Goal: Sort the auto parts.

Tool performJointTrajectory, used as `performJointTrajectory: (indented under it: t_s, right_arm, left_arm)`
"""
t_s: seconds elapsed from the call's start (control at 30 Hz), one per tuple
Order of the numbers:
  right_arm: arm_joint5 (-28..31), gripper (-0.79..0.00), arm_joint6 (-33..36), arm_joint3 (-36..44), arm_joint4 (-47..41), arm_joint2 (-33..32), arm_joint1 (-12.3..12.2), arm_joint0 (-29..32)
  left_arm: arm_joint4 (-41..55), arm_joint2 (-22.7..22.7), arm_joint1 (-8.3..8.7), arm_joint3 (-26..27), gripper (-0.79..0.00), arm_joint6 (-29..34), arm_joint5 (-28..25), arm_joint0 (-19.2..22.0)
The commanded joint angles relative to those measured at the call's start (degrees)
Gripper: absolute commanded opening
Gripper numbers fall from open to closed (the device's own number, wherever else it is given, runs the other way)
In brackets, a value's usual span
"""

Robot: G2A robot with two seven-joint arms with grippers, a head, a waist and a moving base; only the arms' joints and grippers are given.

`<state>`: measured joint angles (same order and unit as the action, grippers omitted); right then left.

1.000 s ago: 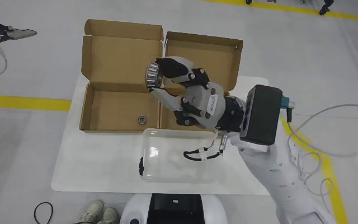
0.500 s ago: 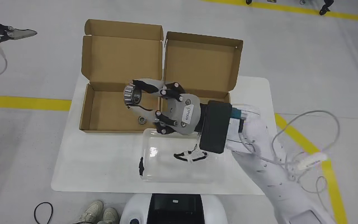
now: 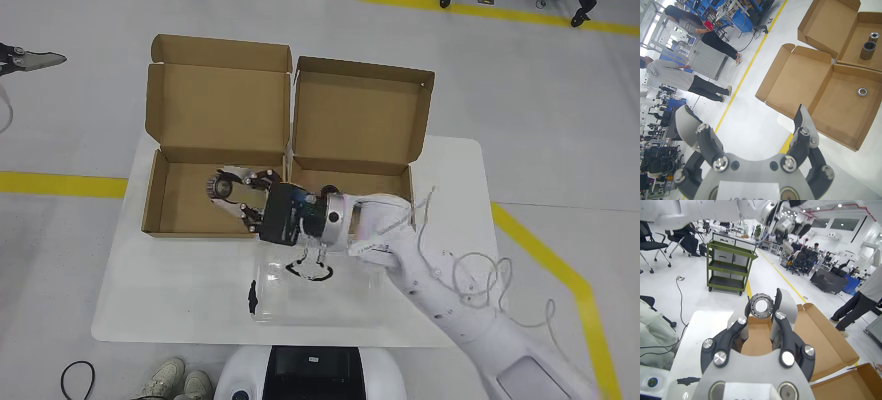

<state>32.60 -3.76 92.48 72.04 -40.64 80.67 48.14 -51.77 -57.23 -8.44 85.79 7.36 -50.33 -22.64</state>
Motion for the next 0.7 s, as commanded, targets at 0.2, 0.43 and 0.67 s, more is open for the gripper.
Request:
performJointTrajectory:
  t_s: [0.2,0.43,0.67]
  right_arm:
    - [-5.4,-0.785,6.0,-12.9,-3.6,6.4,4.2,-6.7]
    - [-8.7,-0.785,11.3,-22.2,-2.8,11.5,8.1,-11.7]
    - [-11.0,-0.785,13.8,-30.0,-3.5,12.9,10.6,-13.1]
  left_arm:
    - [0.0,0.0,0.00,0.0,0.000,0.0,0.0,0.0]
    - [0.0,0.0,0.00,0.0,0.000,0.0,0.0,0.0]
    - [0.0,0.0,0.00,0.0,0.000,0.0,0.0,0.0]
